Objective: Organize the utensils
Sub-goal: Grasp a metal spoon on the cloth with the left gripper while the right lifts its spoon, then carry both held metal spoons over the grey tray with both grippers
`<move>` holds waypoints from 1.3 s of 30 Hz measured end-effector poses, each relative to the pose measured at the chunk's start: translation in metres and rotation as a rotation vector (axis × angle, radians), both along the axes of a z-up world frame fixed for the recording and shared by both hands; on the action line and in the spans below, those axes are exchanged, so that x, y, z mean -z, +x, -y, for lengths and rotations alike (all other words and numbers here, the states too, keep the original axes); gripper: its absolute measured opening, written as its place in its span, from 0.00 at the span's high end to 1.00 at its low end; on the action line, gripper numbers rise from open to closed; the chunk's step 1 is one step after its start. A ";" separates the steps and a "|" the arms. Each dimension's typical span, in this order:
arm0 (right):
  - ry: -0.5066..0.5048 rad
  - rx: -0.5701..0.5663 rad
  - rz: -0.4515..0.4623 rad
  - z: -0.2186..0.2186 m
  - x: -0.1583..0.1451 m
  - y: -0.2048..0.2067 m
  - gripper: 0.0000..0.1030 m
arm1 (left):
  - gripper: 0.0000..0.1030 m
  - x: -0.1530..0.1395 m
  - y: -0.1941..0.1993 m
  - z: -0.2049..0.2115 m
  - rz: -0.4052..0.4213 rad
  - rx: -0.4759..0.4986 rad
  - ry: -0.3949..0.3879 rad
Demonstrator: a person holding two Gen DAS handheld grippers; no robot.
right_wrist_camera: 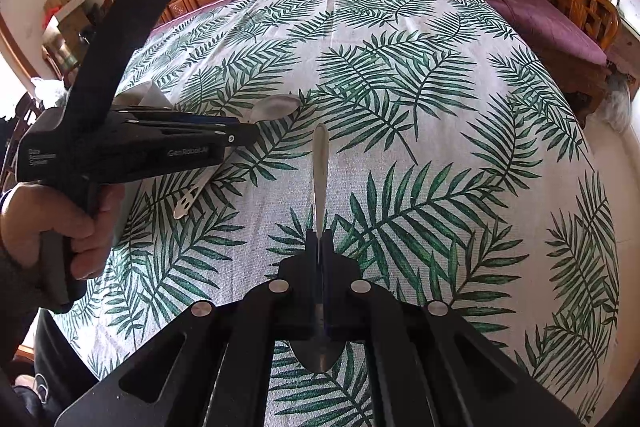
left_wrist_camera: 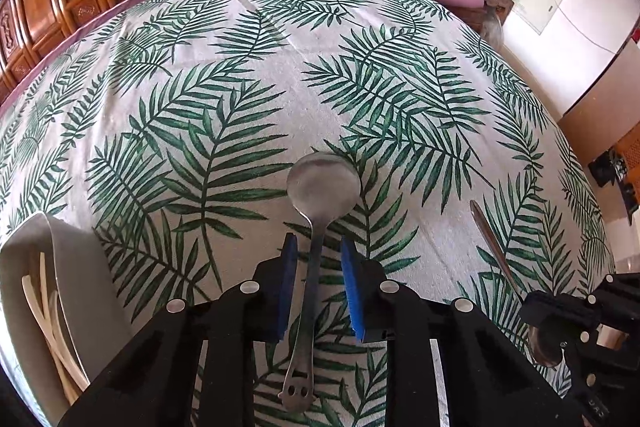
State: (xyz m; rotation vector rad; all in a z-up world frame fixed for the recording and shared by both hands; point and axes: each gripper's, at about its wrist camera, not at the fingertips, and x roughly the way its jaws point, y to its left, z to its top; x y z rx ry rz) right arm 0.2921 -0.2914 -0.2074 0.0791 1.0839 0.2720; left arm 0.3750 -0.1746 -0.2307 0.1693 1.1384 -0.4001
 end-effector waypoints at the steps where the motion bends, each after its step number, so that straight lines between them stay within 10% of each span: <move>1: 0.001 0.000 0.001 0.000 0.000 -0.001 0.97 | 0.81 0.000 0.000 0.001 0.000 0.003 0.002; 8: 0.002 -0.003 0.014 -0.003 -0.007 -0.005 0.97 | 0.95 0.003 -0.001 -0.001 -0.010 -0.011 0.016; 39: 0.009 -0.094 0.146 -0.072 -0.082 -0.022 0.97 | 0.95 -0.122 -0.070 -0.096 0.212 -0.087 -0.053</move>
